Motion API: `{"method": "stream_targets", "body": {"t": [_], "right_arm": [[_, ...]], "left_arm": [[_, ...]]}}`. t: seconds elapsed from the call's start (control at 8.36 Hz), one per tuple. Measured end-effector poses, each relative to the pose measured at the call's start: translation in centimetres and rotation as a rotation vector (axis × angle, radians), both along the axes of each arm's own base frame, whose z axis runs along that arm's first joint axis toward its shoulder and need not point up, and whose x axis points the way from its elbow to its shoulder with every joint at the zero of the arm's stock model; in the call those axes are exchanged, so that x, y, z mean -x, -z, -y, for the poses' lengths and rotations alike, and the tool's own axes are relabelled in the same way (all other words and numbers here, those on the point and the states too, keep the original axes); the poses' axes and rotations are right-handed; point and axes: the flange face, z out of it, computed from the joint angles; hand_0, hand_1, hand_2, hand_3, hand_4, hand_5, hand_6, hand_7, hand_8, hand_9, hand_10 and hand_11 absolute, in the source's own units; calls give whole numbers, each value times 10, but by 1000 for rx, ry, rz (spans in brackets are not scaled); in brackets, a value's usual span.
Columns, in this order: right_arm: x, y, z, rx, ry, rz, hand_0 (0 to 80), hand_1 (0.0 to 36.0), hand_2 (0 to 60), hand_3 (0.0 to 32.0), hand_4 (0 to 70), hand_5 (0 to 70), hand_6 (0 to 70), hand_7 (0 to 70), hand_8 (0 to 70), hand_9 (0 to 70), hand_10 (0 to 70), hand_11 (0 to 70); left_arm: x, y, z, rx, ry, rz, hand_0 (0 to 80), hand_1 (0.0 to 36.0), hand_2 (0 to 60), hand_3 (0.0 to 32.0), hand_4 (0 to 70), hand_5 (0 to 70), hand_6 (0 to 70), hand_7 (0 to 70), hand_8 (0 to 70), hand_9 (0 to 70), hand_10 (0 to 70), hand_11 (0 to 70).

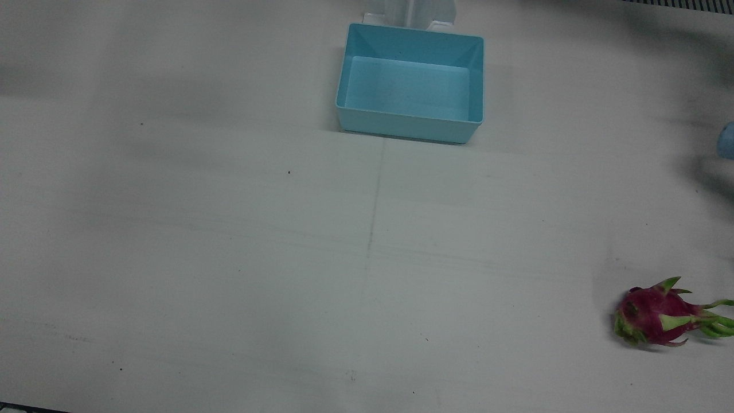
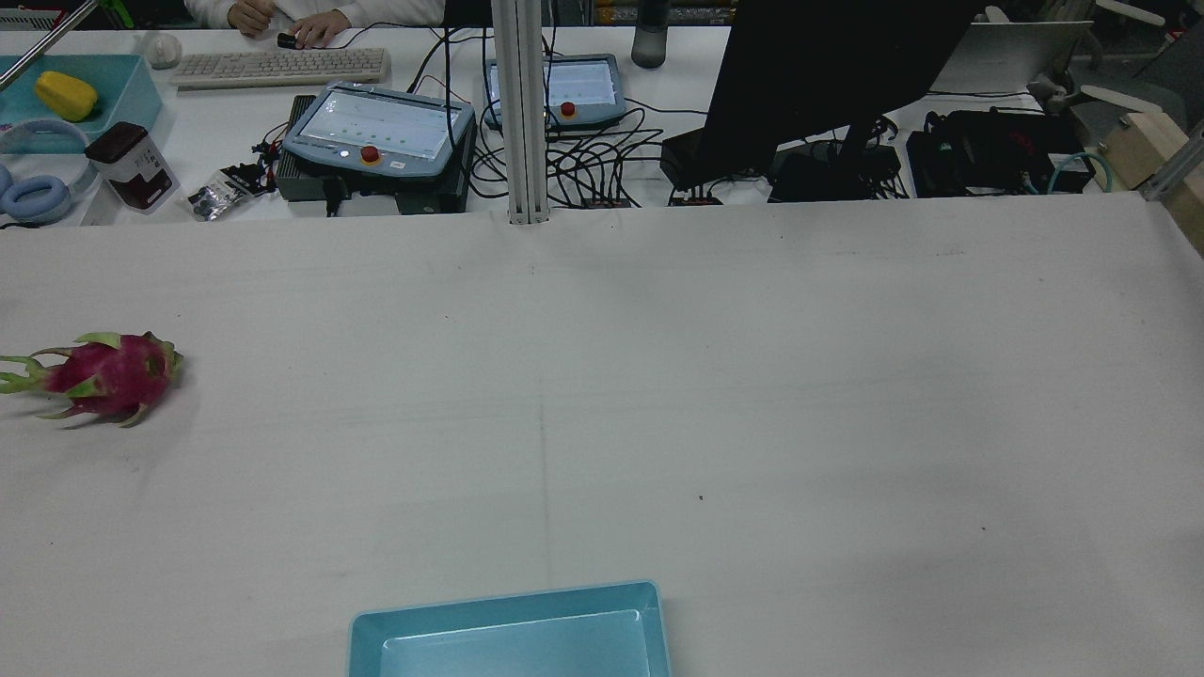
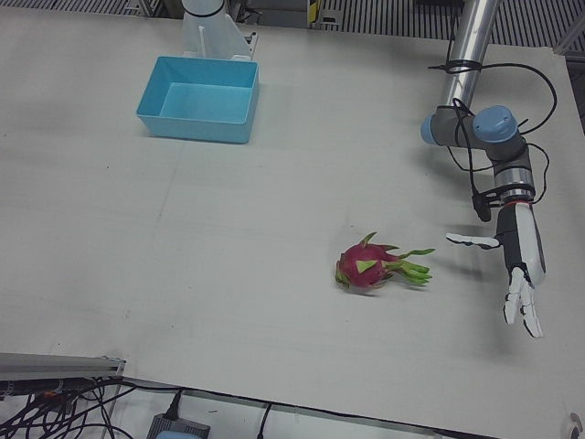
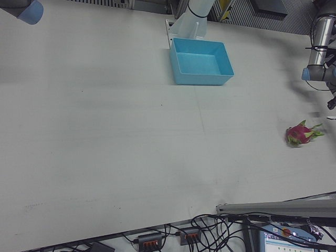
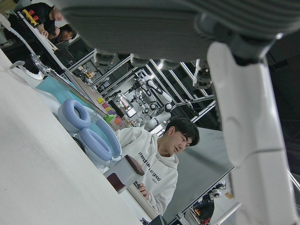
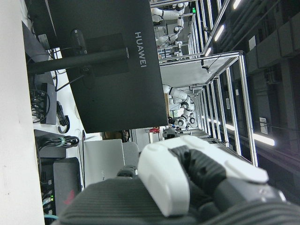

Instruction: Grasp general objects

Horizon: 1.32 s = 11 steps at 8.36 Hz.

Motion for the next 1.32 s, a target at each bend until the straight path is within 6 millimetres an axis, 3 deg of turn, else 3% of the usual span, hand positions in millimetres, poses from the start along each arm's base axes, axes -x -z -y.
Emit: {"method": "stream_targets", "body": {"t": [0.6,0.72,0.84,0.96,1.08,1.32], "right_arm": [[0,0,0,0,-1,0,0,0,0,0,0,0,0,0,0,0,0,0],[-1,0,0,0,-2,0,0,0,0,0,0,0,0,0,0,0,0,0],[-1,1,0,-2,-2,1,0,0,0,0,0,0,0,0,0,0,0,0],[0,2,0,-2,-1,1,0,0,0,0,0,0,0,0,0,0,0,0],[0,2,0,-2,-1,1,0,0,0,0,0,0,0,0,0,0,0,0],[0,2,0,-2,0,2,0,0,0,0,0,0,0,0,0,0,0,0]], "left_arm": [[-1,2,1,-8,-2,-6,495,160,36,152,34,0,0,0,0,0,15,42],[-2,9,3,-19,-5,-16,496,163,41,166,36,0,0,0,0,0,17,45],[-5,28,7,-23,-14,-25,509,177,47,170,42,0,0,0,0,0,16,44],[-12,61,11,3,-63,-18,528,195,47,178,46,0,0,0,0,0,13,42],[-18,94,11,30,-123,-3,597,244,26,208,54,0,0,0,0,0,16,52],[-20,129,4,82,-183,86,590,231,0,216,48,0,0,0,0,0,0,21]]}}
